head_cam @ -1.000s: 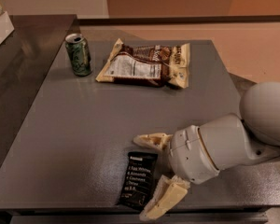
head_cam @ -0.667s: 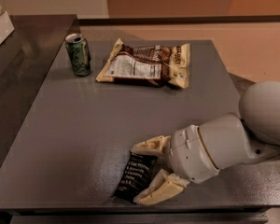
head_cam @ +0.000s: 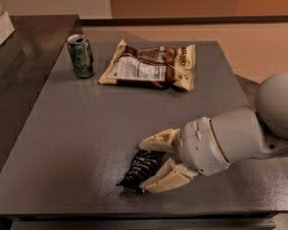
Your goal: Move rxbar chocolate near brown chip bag
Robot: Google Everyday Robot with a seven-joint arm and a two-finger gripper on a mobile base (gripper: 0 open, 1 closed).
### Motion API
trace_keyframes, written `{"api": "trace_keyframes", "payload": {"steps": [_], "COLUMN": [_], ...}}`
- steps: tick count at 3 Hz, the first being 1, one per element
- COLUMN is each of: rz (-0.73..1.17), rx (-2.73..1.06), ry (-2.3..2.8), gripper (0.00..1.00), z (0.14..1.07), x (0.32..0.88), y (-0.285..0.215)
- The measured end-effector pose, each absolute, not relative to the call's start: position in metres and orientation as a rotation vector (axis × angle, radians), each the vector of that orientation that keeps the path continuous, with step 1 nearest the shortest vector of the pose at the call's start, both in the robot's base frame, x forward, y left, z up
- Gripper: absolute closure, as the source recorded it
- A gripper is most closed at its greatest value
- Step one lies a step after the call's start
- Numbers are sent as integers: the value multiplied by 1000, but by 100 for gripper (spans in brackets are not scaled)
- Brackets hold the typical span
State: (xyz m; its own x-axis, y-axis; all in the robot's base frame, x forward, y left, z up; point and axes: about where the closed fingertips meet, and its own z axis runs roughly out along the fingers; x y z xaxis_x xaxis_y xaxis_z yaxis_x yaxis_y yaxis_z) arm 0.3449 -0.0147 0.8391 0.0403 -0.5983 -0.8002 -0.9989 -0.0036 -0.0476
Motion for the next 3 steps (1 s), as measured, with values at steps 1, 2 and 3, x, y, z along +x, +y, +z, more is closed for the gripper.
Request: {"api": "trace_keyframes", "payload": {"steps": [1,2,3], "rz": [730,652,574], "rx": [-1616,-1562,-1515], "ry": [1658,1697,1732], "gripper": [100,100,100], "z": [851,859,862], "x": [373,412,453], "y": [-27,-47,-68]}}
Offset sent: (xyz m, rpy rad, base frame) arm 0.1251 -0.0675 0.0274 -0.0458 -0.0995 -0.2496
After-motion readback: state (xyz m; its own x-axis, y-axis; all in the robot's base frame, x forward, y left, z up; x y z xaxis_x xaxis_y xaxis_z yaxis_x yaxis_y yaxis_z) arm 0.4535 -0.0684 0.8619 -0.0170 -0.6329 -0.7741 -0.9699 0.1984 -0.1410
